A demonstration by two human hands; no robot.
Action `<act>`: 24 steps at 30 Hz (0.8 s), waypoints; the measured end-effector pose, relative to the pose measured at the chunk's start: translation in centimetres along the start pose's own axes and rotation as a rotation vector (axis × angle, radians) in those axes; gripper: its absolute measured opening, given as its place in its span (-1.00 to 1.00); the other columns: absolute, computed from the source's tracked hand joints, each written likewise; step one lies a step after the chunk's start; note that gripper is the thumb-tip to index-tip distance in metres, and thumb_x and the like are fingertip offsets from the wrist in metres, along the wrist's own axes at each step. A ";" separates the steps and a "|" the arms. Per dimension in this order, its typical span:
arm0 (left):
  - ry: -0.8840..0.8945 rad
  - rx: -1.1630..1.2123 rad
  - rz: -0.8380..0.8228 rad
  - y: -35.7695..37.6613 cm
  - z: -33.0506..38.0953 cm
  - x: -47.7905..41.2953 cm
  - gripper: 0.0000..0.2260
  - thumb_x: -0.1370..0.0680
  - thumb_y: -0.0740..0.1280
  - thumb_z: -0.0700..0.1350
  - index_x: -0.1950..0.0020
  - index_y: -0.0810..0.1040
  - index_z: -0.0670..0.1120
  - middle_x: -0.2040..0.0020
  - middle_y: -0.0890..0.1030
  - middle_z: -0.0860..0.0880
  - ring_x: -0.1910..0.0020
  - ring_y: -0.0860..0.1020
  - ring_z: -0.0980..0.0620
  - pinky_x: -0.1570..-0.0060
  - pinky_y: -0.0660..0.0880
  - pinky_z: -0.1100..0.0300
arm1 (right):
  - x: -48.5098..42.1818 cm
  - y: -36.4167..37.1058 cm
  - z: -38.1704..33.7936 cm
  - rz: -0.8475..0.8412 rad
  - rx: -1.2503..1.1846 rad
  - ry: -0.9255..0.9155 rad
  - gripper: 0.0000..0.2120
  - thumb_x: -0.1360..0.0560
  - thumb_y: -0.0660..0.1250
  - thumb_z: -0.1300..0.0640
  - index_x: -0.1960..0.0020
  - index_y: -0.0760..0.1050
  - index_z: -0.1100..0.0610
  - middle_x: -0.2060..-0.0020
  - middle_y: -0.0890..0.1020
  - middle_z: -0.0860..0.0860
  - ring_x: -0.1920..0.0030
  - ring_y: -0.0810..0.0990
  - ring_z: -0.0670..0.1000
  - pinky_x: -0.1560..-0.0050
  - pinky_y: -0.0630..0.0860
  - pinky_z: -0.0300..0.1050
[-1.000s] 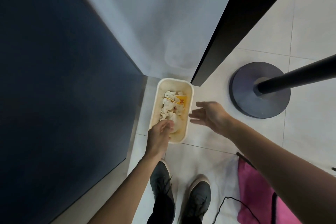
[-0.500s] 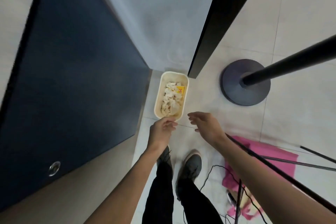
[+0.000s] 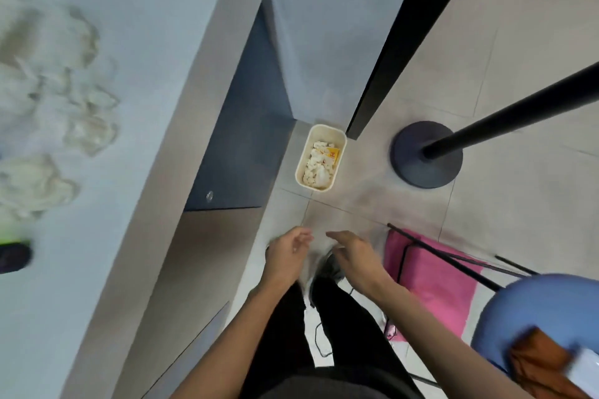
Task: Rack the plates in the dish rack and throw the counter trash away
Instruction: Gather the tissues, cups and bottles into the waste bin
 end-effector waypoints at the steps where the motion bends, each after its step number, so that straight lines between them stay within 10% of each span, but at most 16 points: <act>1: -0.001 -0.017 -0.002 -0.7 -0.2 1.4 -0.77 -0.60 0.31 -0.21 -0.17 0.62 0.05 -0.01 0.68 0.18 -0.04 0.62 0.24 -0.18 0.56 0.12 | 1.1 0.4 -0.9 -0.009 0.032 -0.021 -0.61 -0.57 0.20 0.26 -0.39 0.46 0.14 -0.30 0.53 0.10 -0.27 0.52 0.10 -0.32 0.35 -0.11; 10: 0.106 -0.031 0.096 -8.6 -1.6 13.0 -0.73 -0.59 0.26 -0.25 -0.17 0.62 0.02 -0.01 0.67 0.16 0.00 0.59 0.31 -0.05 0.45 0.40 | 8.9 5.5 -10.8 -0.059 0.147 -0.259 -0.64 -0.59 0.24 0.18 -0.38 0.45 0.14 -0.29 0.53 0.06 -0.29 0.48 0.04 -0.35 0.34 -0.16; 24: 0.351 0.166 0.248 -23.4 -5.0 29.4 -0.78 -0.63 0.27 -0.23 -0.23 0.61 -0.07 -0.01 0.67 0.03 0.09 0.65 0.14 -0.01 0.56 0.28 | 19.3 12.5 -25.7 0.056 0.292 -0.638 -0.71 -0.57 0.28 0.22 -0.25 0.51 -0.01 -0.18 0.53 -0.15 -0.16 0.47 -0.20 -0.18 0.38 -0.34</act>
Point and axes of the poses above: each hand's wrist, its own x-axis away from the middle knuckle, its own y-axis out of the palm, z = x × y, the point moved 6 cm from there along -x, towards the middle knuckle
